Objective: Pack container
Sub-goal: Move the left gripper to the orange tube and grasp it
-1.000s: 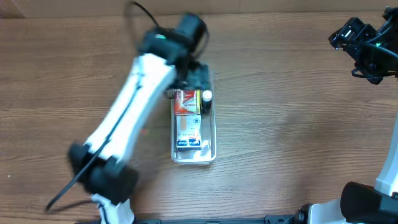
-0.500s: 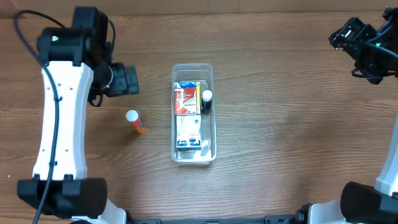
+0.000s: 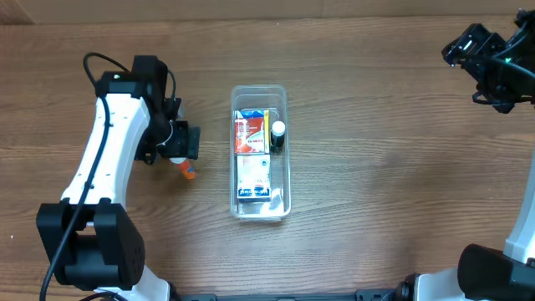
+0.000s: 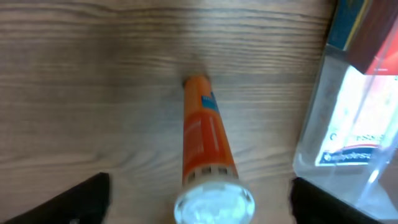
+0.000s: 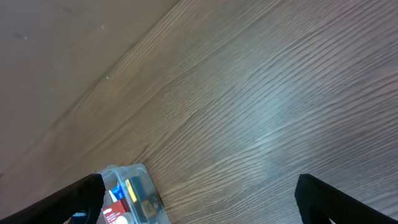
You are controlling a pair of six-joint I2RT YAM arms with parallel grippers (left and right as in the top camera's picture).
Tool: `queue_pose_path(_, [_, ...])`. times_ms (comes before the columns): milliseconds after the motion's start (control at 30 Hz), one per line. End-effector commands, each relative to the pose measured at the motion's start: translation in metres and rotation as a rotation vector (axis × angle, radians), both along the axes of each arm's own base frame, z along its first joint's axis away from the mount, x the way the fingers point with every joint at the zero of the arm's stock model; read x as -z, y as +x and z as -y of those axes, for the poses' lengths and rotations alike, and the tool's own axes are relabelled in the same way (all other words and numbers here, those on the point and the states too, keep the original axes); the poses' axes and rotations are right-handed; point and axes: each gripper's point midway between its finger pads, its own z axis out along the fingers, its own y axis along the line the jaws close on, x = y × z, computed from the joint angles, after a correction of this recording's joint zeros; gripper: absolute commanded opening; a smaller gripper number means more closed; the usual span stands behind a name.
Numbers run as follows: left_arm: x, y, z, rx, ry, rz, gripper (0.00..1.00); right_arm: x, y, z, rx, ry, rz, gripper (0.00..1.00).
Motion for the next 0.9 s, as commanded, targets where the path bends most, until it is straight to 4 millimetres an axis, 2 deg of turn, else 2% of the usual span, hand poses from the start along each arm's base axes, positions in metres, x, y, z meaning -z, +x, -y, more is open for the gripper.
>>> queue_pose_path(0, [0.007,-0.003,-0.003,0.026,0.015,-0.014,0.85,-0.005,0.000,-0.001,-0.006,0.001,0.016,1.00])
queue_pose_path(100, [0.008,0.001,-0.003,0.026,0.015,0.001,0.84,-0.005,0.000,-0.001,-0.006,0.001,0.016,1.00])
queue_pose_path(267, [0.008,0.005,-0.002,0.026,0.014,0.018,0.74,-0.005,0.000,-0.001,-0.006,0.001,0.016,1.00])
queue_pose_path(367, [0.009,0.005,-0.002,0.026,0.014,0.017,0.66,-0.005,0.000,-0.001,-0.006,0.001,0.016,1.00])
queue_pose_path(467, [0.011,0.002,-0.002,0.026,0.015,0.008,0.52,-0.005,0.000,-0.001,-0.006,0.001,0.016,1.00])
queue_pose_path(567, [0.011,0.000,-0.002,0.025,0.014,-0.001,0.51,-0.005,0.000,-0.001,-0.006,0.001,0.016,1.00])
queue_pose_path(700, [0.010,-0.002,-0.001,0.016,0.006,-0.010,0.36,-0.005,0.000,-0.001,-0.006,0.001,0.016,1.00])
queue_pose_path(867, [-0.003,-0.002,0.000,-0.005,0.004,-0.012,0.25,-0.005,0.000,-0.001,-0.006,0.001,0.016,1.00])
